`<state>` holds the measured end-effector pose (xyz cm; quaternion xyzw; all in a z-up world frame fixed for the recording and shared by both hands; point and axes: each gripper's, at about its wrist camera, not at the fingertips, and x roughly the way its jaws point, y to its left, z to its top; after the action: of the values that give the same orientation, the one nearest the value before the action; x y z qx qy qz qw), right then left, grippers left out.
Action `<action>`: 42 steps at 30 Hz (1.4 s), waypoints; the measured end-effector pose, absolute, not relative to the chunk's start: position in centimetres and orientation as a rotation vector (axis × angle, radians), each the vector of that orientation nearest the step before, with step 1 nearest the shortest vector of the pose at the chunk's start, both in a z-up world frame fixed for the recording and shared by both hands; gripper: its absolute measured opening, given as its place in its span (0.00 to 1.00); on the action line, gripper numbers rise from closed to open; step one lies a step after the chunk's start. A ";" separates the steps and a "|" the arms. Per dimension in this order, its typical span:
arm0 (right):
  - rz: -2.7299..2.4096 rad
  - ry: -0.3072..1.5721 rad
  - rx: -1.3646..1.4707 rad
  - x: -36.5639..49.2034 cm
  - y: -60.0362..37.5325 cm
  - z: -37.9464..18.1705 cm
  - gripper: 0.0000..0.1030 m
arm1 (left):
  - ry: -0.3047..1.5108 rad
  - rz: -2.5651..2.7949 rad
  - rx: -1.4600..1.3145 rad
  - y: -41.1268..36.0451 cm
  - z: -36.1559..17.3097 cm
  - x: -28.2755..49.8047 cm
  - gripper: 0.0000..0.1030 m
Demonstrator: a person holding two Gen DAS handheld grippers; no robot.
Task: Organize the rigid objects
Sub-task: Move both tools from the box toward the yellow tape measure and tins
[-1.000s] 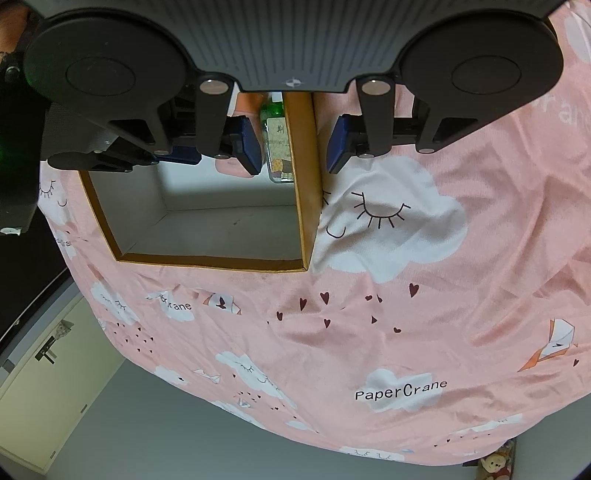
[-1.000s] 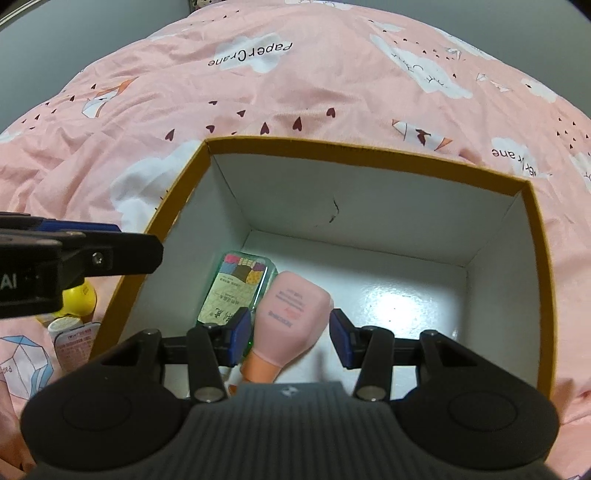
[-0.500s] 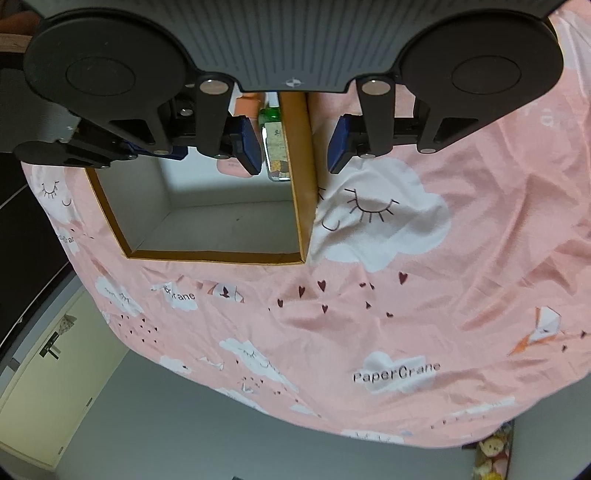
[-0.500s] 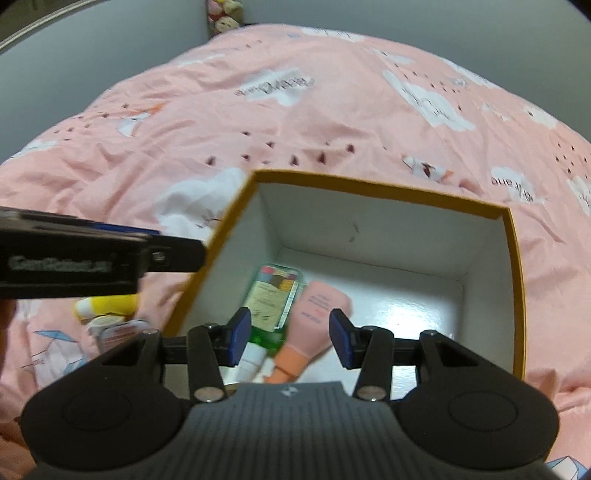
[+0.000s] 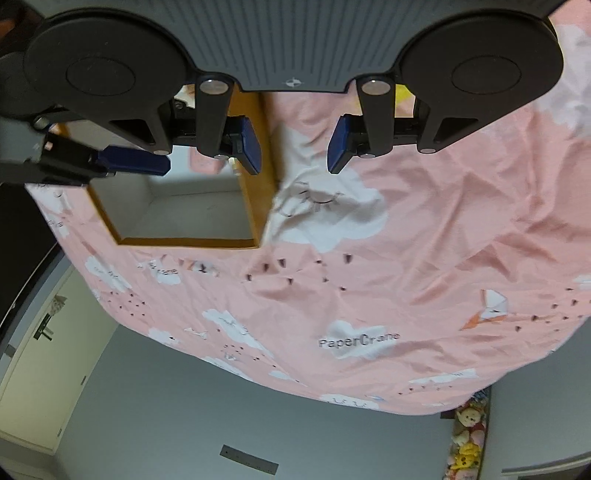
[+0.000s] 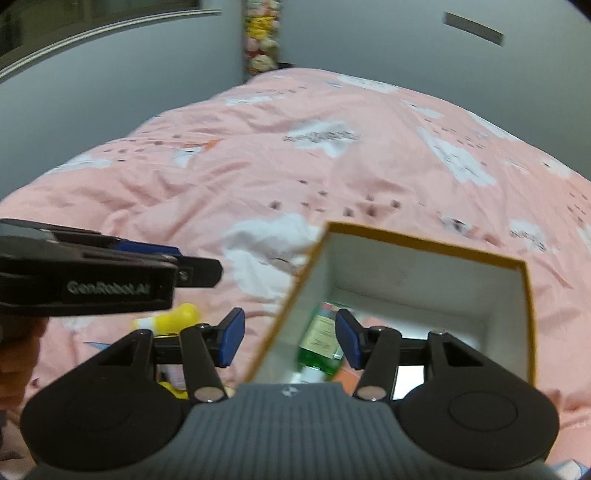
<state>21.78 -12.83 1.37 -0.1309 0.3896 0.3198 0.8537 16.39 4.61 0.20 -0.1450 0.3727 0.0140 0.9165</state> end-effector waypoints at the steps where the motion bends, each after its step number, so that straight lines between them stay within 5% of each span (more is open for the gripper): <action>1: 0.691 0.823 -0.273 21.6 -12.5 1.5 0.53 | 0.766 0.035 -0.289 4.9 0.1 16.1 0.47; 18: 0.921 0.826 -0.525 18.8 -5.8 -1.0 0.51 | 0.889 0.065 -0.333 9.2 -3.4 12.5 0.45; 25: 0.986 0.864 -0.691 19.0 -4.3 -3.0 0.50 | 0.984 0.028 -0.386 9.6 -5.8 12.2 0.24; 29: 1.001 0.888 -0.770 19.2 -3.9 -3.7 0.32 | 1.036 0.011 -0.411 9.4 -7.1 11.8 0.06; 31: 1.008 0.905 -0.802 19.3 -3.7 -4.1 0.24 | 1.051 0.004 -0.412 9.3 -7.6 11.5 0.04; 36: 1.026 0.931 -0.856 19.2 -3.6 -5.0 0.20 | 1.078 -0.018 -0.404 9.1 -8.2 11.2 0.09; 38: 1.032 0.940 -0.871 19.2 -3.7 -5.1 0.20 | 1.086 -0.037 -0.400 8.9 -8.5 11.3 0.23; 42: 1.050 0.956 -0.885 19.2 -3.8 -5.4 0.21 | 1.095 -0.084 -0.402 8.3 -9.0 11.6 0.34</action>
<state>19.22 -3.76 -5.38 -0.3928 0.4242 0.4658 0.6699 11.57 8.29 -8.97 -0.1900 0.5167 -0.0396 0.8339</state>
